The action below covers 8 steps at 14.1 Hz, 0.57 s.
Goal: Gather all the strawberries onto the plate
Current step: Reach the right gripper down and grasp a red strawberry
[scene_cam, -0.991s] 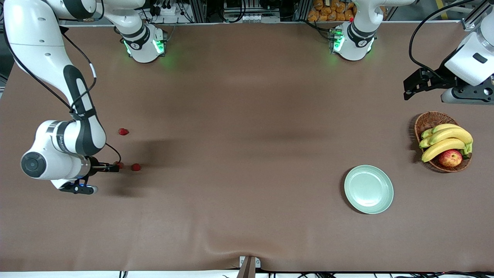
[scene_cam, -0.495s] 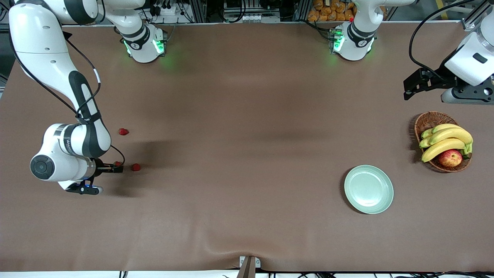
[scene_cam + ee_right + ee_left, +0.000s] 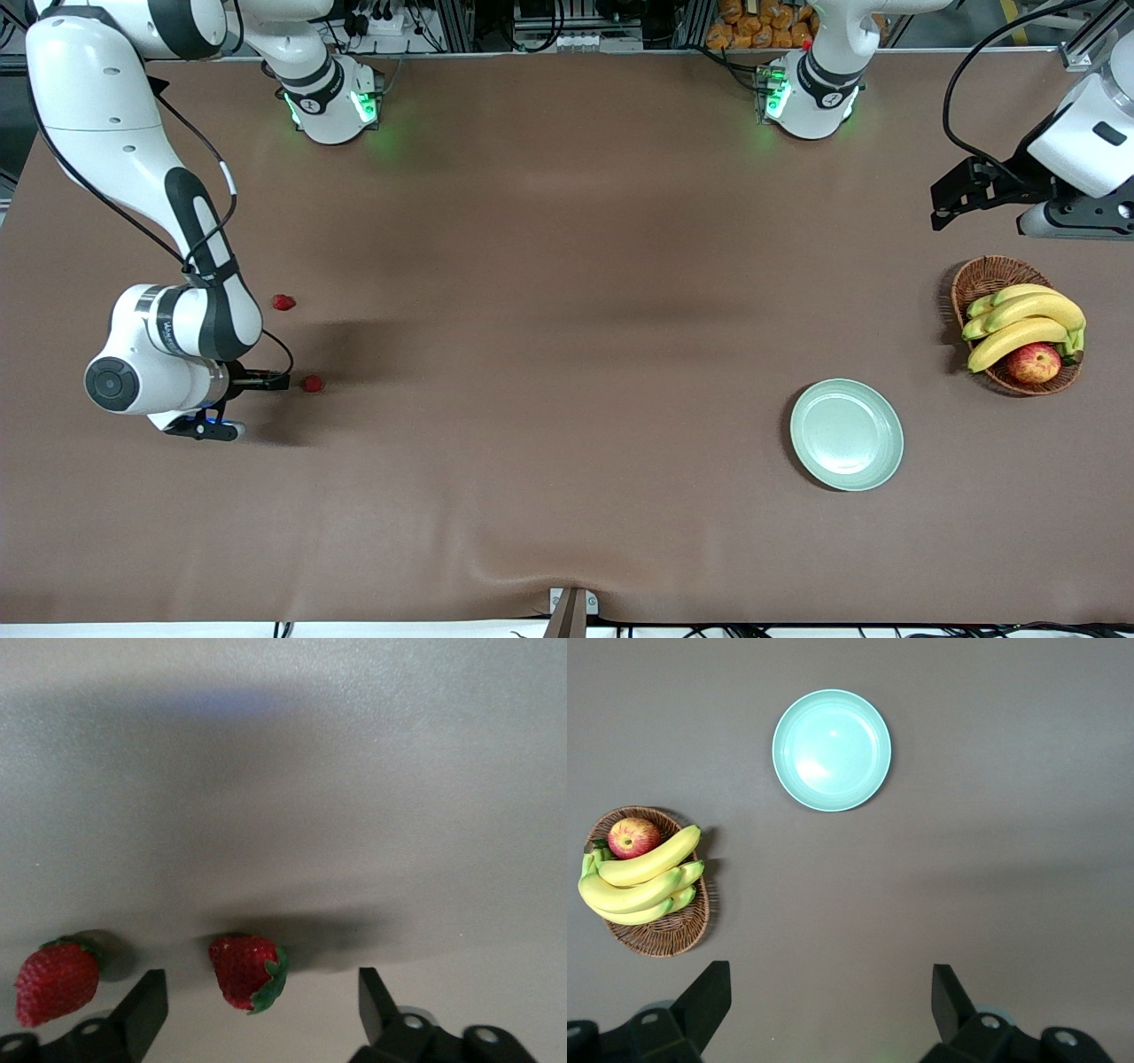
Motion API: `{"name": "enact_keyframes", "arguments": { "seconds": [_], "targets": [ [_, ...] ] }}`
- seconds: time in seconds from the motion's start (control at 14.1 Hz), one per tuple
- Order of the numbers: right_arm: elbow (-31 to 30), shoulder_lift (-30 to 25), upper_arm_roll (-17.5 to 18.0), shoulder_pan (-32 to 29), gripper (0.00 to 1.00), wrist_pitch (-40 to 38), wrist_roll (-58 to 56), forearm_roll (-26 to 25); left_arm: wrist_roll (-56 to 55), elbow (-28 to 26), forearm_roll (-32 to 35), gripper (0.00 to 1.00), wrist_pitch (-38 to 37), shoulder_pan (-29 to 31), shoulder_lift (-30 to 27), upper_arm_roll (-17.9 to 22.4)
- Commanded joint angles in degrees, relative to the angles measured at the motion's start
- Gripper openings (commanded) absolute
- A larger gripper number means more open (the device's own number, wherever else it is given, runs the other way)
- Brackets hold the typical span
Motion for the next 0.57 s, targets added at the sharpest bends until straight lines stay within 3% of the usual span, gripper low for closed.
{"name": "enact_keyframes", "arguments": {
  "seconds": [0.0, 0.07, 0.21, 0.5],
  "targets": [
    [-1.0, -0.69, 0.12, 0.31, 0.84, 0.62, 0.34, 0.53, 0.52, 1.01, -1.0, 1.0, -1.09, 0.34, -0.15, -0.29],
    [-0.74, -0.77, 0.12, 0.74, 0.83, 0.79, 0.33, 0.53, 0.52, 1.01, -1.09, 1.0, -1.09, 0.43, -0.06, -0.29],
    [-0.74, -0.69, 0.12, 0.66, 0.72, 1.06, 0.33, 0.53, 0.52, 1.01, -1.09, 1.0, -1.09, 0.43, -0.06, -0.29],
    [-1.0, -0.69, 0.12, 0.66, 0.65, 3.34, 0.33, 0.53, 0.52, 1.01, -1.09, 1.0, -1.09, 0.43, -0.06, -0.29]
  ]
}}
